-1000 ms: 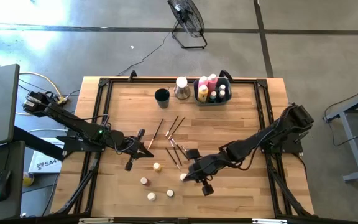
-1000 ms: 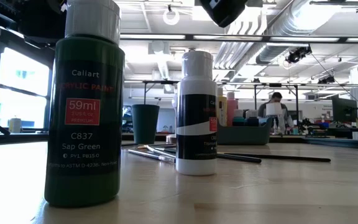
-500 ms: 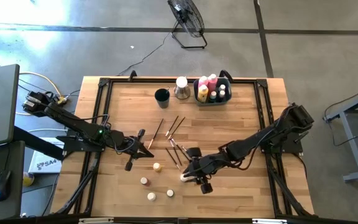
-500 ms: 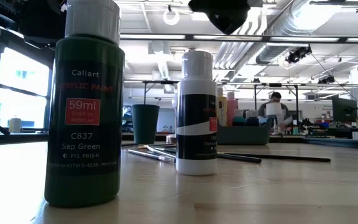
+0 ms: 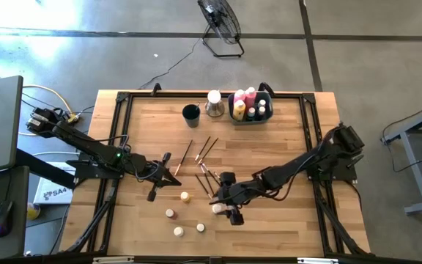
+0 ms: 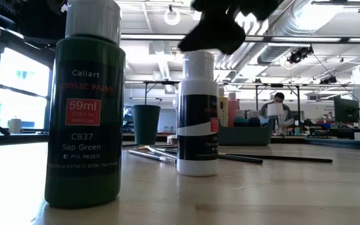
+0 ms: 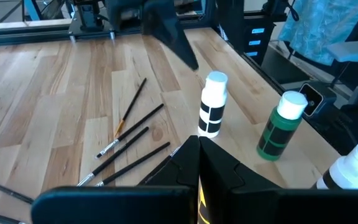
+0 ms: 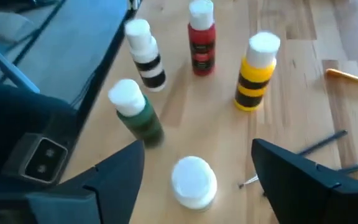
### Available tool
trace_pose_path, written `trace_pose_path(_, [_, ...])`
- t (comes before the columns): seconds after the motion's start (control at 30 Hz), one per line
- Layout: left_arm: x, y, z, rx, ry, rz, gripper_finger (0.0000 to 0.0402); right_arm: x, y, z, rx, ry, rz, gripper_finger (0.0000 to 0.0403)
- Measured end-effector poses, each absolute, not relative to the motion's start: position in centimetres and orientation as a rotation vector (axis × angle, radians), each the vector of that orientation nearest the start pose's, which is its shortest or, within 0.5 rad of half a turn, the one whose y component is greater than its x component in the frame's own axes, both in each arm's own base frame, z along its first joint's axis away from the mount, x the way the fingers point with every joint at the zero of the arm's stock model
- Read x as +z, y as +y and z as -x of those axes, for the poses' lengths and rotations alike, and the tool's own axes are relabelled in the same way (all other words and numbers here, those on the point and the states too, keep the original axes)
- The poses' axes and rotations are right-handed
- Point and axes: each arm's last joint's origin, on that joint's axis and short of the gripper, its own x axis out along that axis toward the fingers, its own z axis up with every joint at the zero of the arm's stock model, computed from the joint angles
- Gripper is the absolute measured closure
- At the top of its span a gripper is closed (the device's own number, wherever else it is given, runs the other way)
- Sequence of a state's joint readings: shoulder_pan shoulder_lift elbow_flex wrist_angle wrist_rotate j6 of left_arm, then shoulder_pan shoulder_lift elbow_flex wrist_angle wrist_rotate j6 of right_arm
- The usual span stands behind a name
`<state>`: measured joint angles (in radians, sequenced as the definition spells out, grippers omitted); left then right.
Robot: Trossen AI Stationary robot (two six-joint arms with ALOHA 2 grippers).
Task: Pick & Place Paint Supplies
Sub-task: Put the small white paint bottle into the blue bin
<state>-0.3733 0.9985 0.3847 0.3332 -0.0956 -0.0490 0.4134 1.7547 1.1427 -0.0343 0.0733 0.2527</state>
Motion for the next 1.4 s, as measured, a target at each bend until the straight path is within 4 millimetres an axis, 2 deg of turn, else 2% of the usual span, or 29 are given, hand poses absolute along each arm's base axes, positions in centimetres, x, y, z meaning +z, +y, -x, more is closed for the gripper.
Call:
trace_pose_path(0.17, [20.6,-7.2,-19.1,-0.269,0.283,-0.017,0.0396,19.5,15.3,-35.3,0.255,0.713,-0.038,0.0115])
trace_pose_path(0.97, [20.4,-7.2,-19.1,-0.264,0.303,-0.023,0.0396,19.2,15.3,-35.3,0.281,0.7,-0.052,0.0117])
trace_pose_path(1.23, [20.4,-7.2,-19.1,-0.264,0.306,-0.023,0.0396,17.6,15.6,-35.9,0.278,0.716,-0.057,0.0117])
trace_pose_path(1.4, [20.3,-7.2,-19.1,-0.263,0.317,-0.026,0.0396,17.9,15.7,-36.0,0.295,0.696,-0.074,0.0117])
